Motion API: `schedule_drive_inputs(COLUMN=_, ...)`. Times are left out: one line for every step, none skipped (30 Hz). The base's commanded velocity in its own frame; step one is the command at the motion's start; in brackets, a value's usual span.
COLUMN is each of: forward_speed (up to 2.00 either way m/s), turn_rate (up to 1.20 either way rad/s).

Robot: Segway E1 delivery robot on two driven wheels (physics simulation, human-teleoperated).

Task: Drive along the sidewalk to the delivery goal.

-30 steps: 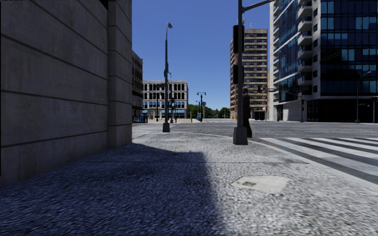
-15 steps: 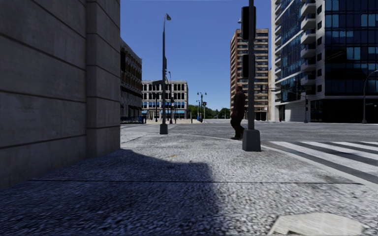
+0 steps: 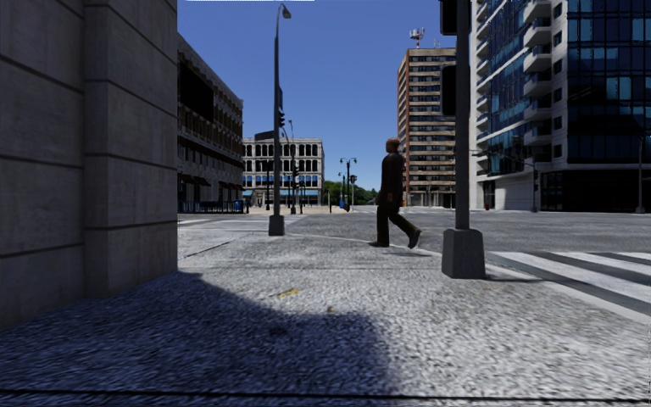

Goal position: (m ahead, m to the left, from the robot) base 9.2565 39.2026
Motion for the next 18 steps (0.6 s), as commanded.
schedule_drive_inputs(forward_speed=2.0, turn_rate=0.0)
schedule_drive_inputs(forward_speed=2.0, turn_rate=0.0)
schedule_drive_inputs(forward_speed=2.0, turn_rate=0.0)
schedule_drive_inputs(forward_speed=2.0, turn_rate=0.0)
schedule_drive_inputs(forward_speed=2.0, turn_rate=0.0)
schedule_drive_inputs(forward_speed=2.0, turn_rate=0.0)
schedule_drive_inputs(forward_speed=2.0, turn_rate=0.0)
schedule_drive_inputs(forward_speed=2.0, turn_rate=0.0)
schedule_drive_inputs(forward_speed=2.0, turn_rate=0.0)
schedule_drive_inputs(forward_speed=2.0, turn_rate=0.0)
schedule_drive_inputs(forward_speed=2.0, turn_rate=0.0)
schedule_drive_inputs(forward_speed=2.0, turn_rate=0.0)
schedule_drive_inputs(forward_speed=2.0, turn_rate=0.0)
schedule_drive_inputs(forward_speed=2.0, turn_rate=0.0)
schedule_drive_inputs(forward_speed=2.0, turn_rate=0.0)
schedule_drive_inputs(forward_speed=2.0, turn_rate=0.0)
schedule_drive_inputs(forward_speed=2.0, turn_rate=0.0)
schedule_drive_inputs(forward_speed=2.0, turn_rate=0.0)
